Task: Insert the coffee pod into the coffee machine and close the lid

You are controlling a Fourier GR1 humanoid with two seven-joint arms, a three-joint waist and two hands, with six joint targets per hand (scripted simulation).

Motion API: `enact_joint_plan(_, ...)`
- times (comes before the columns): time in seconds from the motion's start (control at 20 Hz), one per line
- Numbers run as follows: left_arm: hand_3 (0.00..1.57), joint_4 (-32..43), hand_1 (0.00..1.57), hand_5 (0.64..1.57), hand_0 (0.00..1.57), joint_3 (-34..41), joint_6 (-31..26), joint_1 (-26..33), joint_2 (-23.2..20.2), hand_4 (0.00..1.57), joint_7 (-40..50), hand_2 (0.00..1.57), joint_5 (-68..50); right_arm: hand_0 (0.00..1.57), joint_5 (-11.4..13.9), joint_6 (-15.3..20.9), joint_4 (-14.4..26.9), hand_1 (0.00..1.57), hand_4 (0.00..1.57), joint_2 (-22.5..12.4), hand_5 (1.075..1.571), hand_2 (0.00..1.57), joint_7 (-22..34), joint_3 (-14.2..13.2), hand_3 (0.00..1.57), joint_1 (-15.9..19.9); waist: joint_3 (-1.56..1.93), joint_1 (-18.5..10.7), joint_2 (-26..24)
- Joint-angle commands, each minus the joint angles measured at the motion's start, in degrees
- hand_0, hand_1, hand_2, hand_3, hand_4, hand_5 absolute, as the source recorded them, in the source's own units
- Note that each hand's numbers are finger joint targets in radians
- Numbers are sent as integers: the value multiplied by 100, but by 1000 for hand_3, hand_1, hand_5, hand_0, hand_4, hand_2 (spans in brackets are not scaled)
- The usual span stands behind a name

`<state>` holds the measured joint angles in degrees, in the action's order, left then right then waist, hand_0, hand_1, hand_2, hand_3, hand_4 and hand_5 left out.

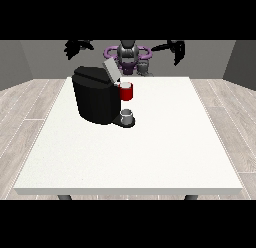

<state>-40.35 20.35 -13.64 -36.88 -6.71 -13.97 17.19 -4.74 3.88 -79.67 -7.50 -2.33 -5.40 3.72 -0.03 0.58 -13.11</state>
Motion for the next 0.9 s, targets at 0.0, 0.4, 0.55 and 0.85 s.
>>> enact_joint_plan(0.0, 0, -154, 0, 1571, 0, 63, -263, 299, 34, 0, 241, 0, -275, 0, -131, -302, -339, 0, 125, -333, 1571, 0, 419, -34, 0, 241, 2, -236, -287)
enact_joint_plan(0.4, 0, -708, 0, 1571, 0, 4, -310, 871, 374, 27, 108, 0, -676, 0, 68, -481, -557, 0, 0, -207, 1571, 0, 189, 341, 0, 579, 3, -573, 96)
enact_joint_plan(0.55, 0, -1148, 0, 1571, 0, -227, -289, 956, 631, 0, 187, 0, -745, 0, 219, -317, -469, 0, 0, -201, 1571, 0, 559, 389, 0, 1032, 3, -795, 154)
enact_joint_plan(0.85, 0, -1886, 0, 1571, 0, -405, -438, 1542, 631, 0, 574, 0, -1063, 0, 278, -448, -518, 0, 0, -232, 1571, 0, 1010, 473, 0, 1376, 2, -824, 185)
